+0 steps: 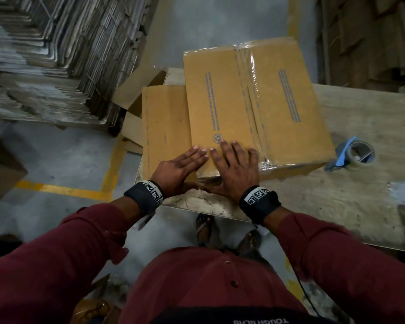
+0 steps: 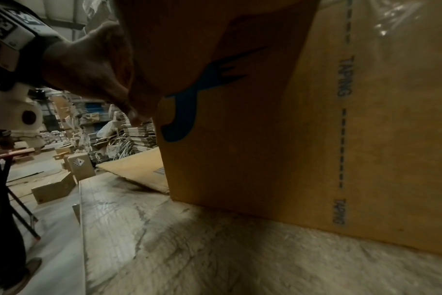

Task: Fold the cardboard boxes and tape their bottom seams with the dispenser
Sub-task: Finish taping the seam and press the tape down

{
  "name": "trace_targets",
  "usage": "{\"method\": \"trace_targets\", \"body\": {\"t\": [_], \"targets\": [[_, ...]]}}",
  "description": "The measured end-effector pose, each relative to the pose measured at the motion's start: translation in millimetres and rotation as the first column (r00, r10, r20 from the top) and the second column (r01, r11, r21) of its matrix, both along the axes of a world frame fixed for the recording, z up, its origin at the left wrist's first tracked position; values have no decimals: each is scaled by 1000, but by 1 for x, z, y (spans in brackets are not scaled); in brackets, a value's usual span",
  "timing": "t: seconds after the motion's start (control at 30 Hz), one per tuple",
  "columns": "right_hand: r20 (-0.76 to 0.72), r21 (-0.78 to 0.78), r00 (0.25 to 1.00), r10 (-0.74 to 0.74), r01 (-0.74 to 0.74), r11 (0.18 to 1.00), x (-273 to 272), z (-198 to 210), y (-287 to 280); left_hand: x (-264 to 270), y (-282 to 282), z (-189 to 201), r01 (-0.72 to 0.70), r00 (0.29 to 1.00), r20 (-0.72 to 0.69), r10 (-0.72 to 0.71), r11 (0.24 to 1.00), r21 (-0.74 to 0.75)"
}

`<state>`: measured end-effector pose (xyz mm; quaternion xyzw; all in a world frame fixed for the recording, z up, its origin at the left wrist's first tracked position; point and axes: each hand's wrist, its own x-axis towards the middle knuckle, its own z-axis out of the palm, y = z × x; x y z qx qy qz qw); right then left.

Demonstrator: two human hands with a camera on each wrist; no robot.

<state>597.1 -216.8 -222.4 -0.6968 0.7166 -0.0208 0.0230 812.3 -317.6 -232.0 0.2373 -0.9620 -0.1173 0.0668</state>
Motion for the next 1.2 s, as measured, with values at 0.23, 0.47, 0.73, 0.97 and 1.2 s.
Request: {"method": "trace_targets", "body": {"t": [0.23, 0.47, 0.73, 0.97, 1.2], "targets": [[-10, -49, 1000, 22, -22, 999, -2, -3, 2, 1, -2, -5, 38, 999, -27, -40, 997, -63], [-16, -56, 1000, -4, 3, 998, 0, -6, 2, -3, 8, -18, -20, 991, -130, 11, 998, -66], [-57, -67, 998, -5, 1, 998, -1, -6, 0, -1, 2, -10, 13, 973, -231, -17, 1000, -18], [-47, -124, 999, 5, -10, 992, -2, -6, 0, -3, 6, -1, -4, 973, -230, 26, 996, 93], [309, -260, 941, -137, 222, 940, -44, 18, 7, -42, 31, 55, -389, 850, -170, 498, 813, 433]]}}
